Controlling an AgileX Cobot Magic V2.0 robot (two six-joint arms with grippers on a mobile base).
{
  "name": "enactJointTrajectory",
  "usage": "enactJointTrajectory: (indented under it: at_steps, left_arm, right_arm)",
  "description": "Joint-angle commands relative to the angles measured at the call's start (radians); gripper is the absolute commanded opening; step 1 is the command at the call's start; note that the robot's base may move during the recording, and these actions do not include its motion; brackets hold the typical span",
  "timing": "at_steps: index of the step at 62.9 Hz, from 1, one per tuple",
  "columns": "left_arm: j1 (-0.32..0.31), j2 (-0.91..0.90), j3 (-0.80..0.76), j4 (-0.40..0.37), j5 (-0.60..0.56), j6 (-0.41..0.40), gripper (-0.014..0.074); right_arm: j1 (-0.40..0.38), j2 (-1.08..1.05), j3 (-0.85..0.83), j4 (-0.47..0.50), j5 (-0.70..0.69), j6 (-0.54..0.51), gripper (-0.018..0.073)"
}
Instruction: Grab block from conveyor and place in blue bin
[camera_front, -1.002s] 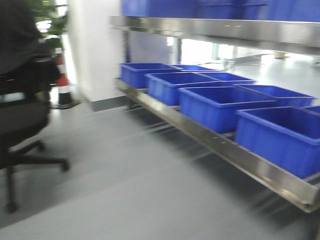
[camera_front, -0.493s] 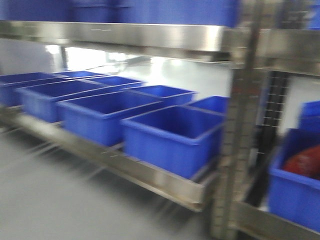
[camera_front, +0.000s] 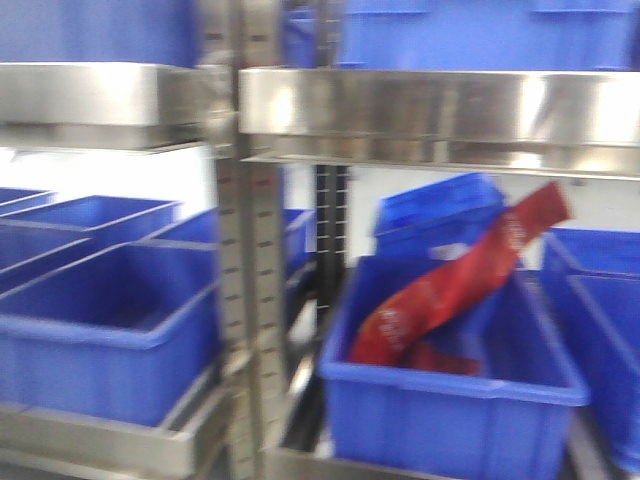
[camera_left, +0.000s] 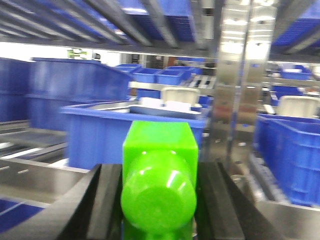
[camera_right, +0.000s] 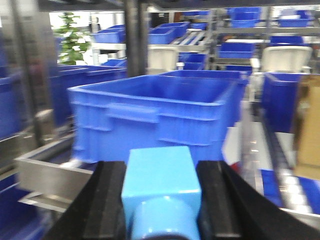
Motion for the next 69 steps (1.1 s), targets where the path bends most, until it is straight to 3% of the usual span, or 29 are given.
enactJointTrajectory:
  at_steps: [1,69]
  left_arm:
    - [0.000,-0.002,-0.001,-0.007,-0.016,0.000,-0.0111]
    - [0.000,-0.002,-0.001,-0.007,-0.016,0.000,-0.0111]
  right_arm:
    - [-0.005,-0.002,0.003,-0.009,-0.024,-0.004,-0.0162]
    - [-0.005,-0.002,0.003,-0.009,-0.024,-0.004,-0.0162]
